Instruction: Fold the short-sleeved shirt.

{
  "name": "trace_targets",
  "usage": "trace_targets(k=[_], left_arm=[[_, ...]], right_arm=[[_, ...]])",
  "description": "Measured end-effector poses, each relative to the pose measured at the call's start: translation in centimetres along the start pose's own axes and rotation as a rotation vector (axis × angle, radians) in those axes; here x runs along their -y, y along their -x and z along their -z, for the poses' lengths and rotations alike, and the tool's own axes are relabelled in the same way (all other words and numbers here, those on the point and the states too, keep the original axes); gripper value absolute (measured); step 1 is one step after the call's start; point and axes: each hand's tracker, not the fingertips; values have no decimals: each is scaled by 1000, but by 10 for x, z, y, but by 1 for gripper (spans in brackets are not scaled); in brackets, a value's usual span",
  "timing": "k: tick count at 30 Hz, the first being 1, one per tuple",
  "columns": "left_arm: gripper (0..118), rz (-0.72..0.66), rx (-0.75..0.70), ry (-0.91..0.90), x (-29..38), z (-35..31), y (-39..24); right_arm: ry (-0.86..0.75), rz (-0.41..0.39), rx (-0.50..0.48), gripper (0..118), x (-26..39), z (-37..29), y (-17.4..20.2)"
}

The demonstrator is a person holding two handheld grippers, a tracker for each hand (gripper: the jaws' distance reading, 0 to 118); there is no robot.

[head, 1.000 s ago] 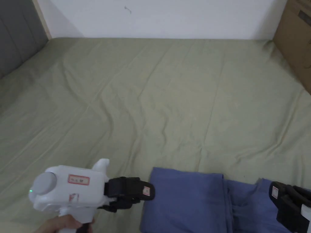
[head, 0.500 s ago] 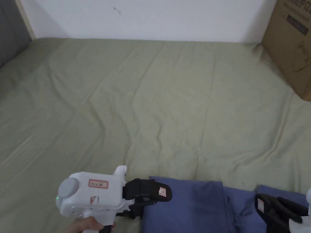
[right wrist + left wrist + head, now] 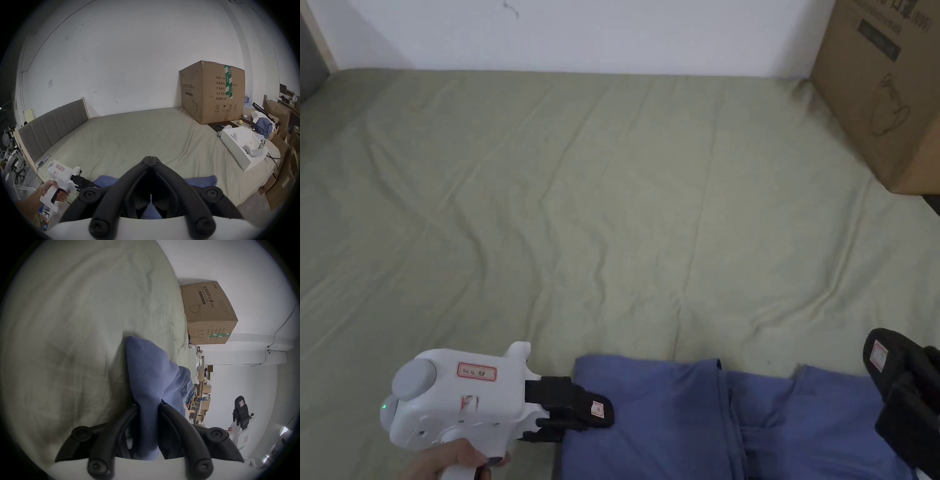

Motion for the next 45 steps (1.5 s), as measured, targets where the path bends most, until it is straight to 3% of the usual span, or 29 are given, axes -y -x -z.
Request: trace_targets(k=[8, 19, 25, 29, 35, 45], left_arm=[[10, 54, -6, -35, -2, -31, -15], [10, 62, -218, -147, -3, -121, -23], [10, 71, -249, -170, 11, -138, -49], [10, 59, -172, -176, 20, -125, -93], [10, 224, -224, -109, 28, -71, -179], [10, 257, -280, 78, 12, 77, -222]], right_arm=[[11, 30, 23, 0, 2, -1, -12], [19, 72, 46, 0, 2, -3, -29], [22, 111, 43, 0, 4, -3, -36], [26, 113, 42, 0, 5, -4, -42], [25, 151, 43, 0, 7, -9, -58], [25, 189, 77, 0, 12, -18, -101]])
